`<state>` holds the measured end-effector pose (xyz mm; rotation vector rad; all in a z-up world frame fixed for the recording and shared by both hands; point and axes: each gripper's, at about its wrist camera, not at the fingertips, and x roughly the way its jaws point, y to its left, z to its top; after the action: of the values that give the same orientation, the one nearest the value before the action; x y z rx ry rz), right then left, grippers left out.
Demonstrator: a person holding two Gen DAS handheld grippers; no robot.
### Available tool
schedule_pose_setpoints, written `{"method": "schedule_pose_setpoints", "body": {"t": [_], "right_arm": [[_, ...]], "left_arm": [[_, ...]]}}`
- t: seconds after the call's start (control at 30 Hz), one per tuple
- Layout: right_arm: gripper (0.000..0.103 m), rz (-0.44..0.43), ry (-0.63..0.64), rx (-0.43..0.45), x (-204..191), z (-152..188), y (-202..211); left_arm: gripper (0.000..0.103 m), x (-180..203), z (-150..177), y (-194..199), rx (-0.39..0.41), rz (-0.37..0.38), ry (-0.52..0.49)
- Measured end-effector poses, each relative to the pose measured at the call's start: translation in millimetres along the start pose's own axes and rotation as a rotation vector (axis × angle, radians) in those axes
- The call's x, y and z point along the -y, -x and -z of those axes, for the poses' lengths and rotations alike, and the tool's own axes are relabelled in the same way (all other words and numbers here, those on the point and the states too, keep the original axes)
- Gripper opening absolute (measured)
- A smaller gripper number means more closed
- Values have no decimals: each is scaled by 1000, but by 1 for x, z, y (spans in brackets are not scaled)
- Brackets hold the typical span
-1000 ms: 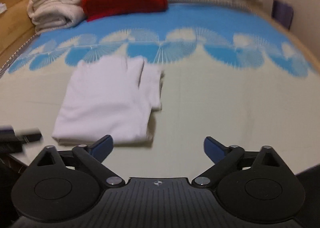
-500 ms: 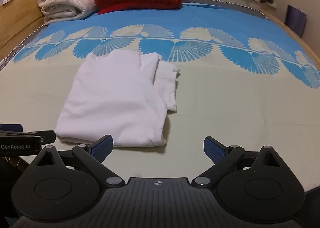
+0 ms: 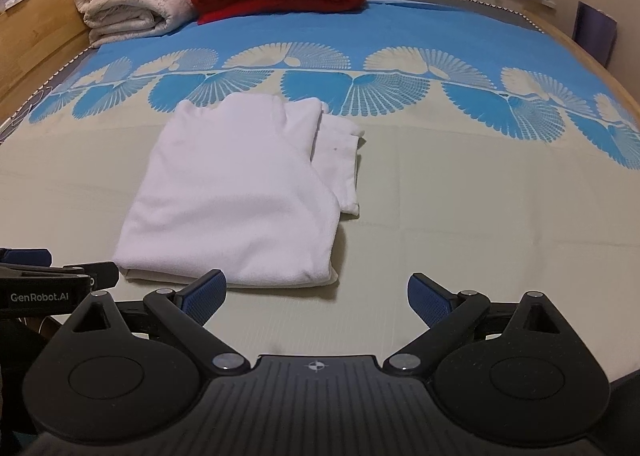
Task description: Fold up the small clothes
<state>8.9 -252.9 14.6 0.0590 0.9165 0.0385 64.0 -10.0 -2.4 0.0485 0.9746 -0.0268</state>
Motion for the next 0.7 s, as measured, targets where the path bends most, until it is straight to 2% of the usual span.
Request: {"method": "schedule_pose_setpoints", "body": {"t": [0.7], "right_arm": [[97, -21, 5, 6, -5, -2, 1]], "left_arm": [[92, -2, -1, -3, -14, 21, 1]]}}
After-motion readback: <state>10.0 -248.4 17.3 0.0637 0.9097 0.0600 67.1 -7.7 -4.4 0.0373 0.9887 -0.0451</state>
